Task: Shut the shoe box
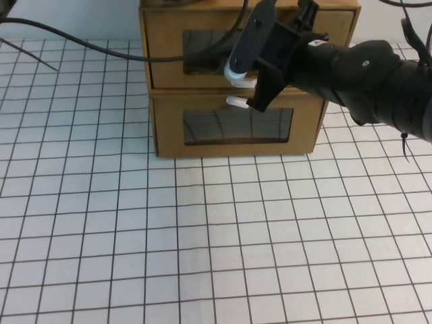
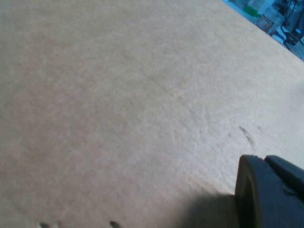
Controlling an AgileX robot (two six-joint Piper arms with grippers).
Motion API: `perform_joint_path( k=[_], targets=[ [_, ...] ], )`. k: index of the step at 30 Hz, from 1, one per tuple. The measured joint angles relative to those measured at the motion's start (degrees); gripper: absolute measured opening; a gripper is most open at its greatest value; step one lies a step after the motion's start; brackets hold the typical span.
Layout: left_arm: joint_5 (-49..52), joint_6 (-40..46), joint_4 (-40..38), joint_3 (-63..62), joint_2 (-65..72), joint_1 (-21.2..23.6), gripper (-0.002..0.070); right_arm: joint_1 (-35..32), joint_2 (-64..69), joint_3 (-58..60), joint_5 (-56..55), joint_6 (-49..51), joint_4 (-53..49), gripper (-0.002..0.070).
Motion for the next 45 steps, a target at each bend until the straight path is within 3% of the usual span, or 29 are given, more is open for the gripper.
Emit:
perform_joint_path(
  k=[9, 15, 21, 30, 38, 45],
  targets=[
    [0.58, 0.0, 0.62, 0.0, -0.51, 0.0, -0.0005, -0.47, -4.24, 0.68, 8.3, 0.0, 1.17, -0.0014],
    [5.42, -1.46, 10.07, 0.0, -7.06, 0.0, -0.0005, -0.7, -14.95, 3.59, 19.0, 2.9, 4.64, -0.0014],
    [7.22, -3.51, 14.52, -0.25, -19.03, 0.23, -0.0005, -1.59, -28.2, 4.22, 20.74, 24.27, 6.71, -0.0014],
    [11.52, -7.17, 18.29, 2.9, -34.43, 0.23, -0.0005, -9.46, -47.29, 5.08, 31.07, 51.67, -8.57, -0.0014],
    [11.23, -7.68, 20.72, 23.16, -52.59, 0.23, -0.0005, -11.55, -62.77, 18.36, 34.01, 80.49, -32.51, -0.0014],
    [1.45, -7.68, 21.09, 51.53, -75.97, 0.23, -0.0005, -11.55, -77.23, 30.52, 37.3, 91.36, -42.82, -0.0014]
  ],
)
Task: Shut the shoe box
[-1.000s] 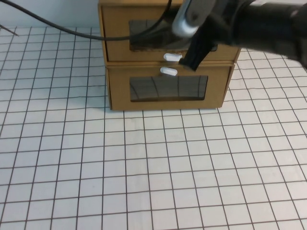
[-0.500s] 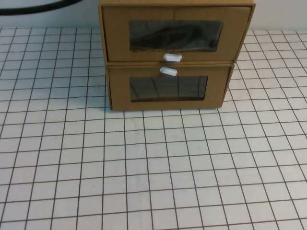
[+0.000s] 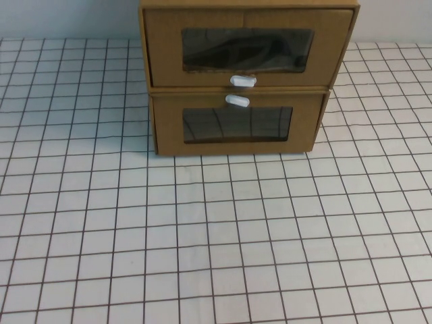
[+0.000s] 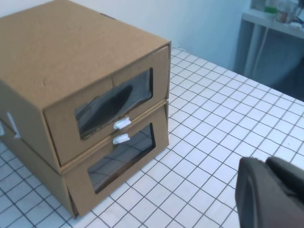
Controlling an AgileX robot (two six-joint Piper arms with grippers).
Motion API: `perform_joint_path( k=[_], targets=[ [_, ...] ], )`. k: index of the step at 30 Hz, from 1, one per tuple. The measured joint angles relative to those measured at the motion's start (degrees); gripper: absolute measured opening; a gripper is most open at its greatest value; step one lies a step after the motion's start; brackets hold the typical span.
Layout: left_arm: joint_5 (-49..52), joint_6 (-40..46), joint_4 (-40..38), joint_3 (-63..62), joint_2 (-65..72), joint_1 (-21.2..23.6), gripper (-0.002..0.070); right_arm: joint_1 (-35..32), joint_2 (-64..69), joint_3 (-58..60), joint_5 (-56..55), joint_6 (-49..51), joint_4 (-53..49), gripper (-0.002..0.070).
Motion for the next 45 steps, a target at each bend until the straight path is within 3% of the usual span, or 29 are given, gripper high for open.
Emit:
perform_joint_path(
  k=[7, 14, 20, 45],
  targets=[
    [-14.11, -1.97, 0.0, 27.17, -23.32, 0.0, -0.0005, 0.0, -18.05, 10.68, -1.72, 15.6, -14.41, -0.0014],
    [-26.29, -2.85, 0.99, 44.67, -37.67, 0.0, -0.0006, 0.0, -25.35, 24.48, -1.96, 17.92, -16.29, -0.0014],
    [-32.69, -3.05, 1.39, 55.7, -40.11, 0.0, -0.0005, 0.0, -26.05, 30.17, -1.04, 17.92, -16.51, -0.0014],
    [-35.02, -3.1, 2.25, 63.28, -40.24, 0.0, -0.0005, 0.0, -26.18, 30.62, 2.75, 17.92, -16.51, -0.0014]
  ],
)
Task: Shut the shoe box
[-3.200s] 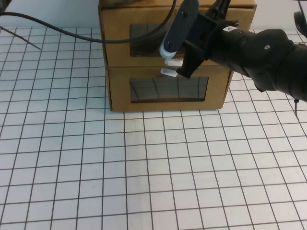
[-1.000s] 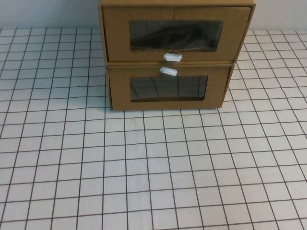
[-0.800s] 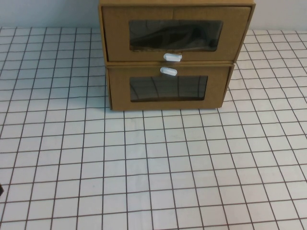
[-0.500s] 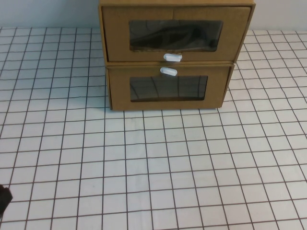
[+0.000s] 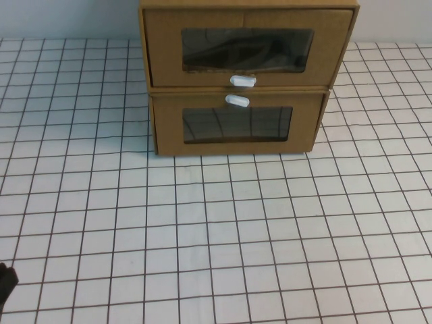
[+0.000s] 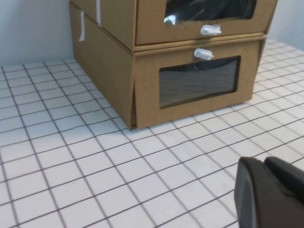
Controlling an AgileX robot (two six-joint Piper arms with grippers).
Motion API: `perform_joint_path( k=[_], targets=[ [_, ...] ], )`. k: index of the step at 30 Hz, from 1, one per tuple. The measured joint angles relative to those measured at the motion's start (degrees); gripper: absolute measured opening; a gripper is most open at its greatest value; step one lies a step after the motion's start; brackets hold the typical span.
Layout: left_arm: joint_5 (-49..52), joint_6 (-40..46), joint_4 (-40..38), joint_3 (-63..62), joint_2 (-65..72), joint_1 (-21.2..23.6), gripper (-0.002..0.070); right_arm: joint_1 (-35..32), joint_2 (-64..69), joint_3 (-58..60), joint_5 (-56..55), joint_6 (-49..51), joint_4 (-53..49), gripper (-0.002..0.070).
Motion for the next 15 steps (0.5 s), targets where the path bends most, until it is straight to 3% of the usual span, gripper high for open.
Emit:
perform_joint_path(
  k=[5, 11, 15],
  targets=[
    [-1.73, -1.31, 11.92, 0.4, -0.09, 0.0, -0.0005, 0.0, 0.0, 0.0, 0.0, 0.0, 0.1, -0.0014],
    [-6.73, -16.74, 26.01, 7.37, -3.62, 0.08, -0.0005, 0.0, 0.0, 0.0, 0.0, 0.0, 0.1, -0.0014],
    [-6.82, -22.7, 29.8, 13.27, -5.51, 2.39, -0.0005, 0.0, 0.0, 0.0, 0.11, 0.0, 0.1, -0.0014]
  ],
)
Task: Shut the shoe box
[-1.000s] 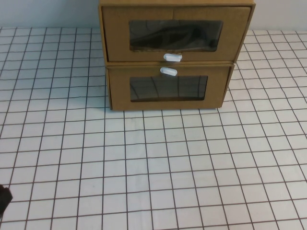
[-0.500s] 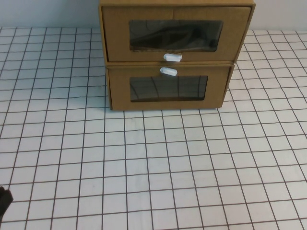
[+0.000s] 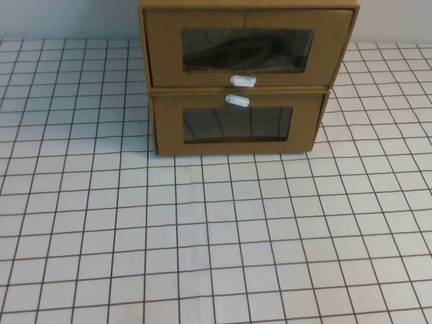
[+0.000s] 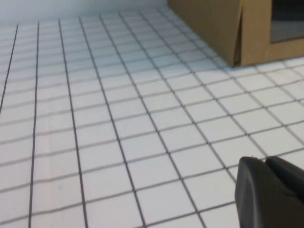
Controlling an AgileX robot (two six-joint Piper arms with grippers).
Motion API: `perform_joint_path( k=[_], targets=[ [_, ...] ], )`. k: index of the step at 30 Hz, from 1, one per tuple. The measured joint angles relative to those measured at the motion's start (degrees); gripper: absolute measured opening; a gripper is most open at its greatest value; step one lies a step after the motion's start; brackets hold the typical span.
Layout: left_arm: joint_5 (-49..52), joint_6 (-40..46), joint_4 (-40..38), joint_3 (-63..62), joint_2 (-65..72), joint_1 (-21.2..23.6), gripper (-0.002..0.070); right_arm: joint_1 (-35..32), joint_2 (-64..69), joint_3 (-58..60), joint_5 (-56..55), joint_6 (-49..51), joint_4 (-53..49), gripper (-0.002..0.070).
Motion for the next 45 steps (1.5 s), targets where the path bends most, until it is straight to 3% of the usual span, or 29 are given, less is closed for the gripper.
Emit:
perform_joint_path(
  k=[6, 37, 45],
  targets=[
    [1.39, -1.61, 1.03, 1.62, -0.04, 3.78, -0.0005, 0.0, 0.0, 0.0, -0.03, 0.0, 0.0, -0.0014],
    [1.39, -2.21, 1.39, 1.62, -0.13, 3.87, -0.0005, 0.0, 0.0, 0.1, -0.17, 0.0, -0.11, -0.0014],
    [1.39, -2.21, 1.87, 1.62, -0.13, 3.87, -0.0005, -0.76, -1.57, 8.22, -13.08, 0.0, 2.99, -0.0014]
  ],
)
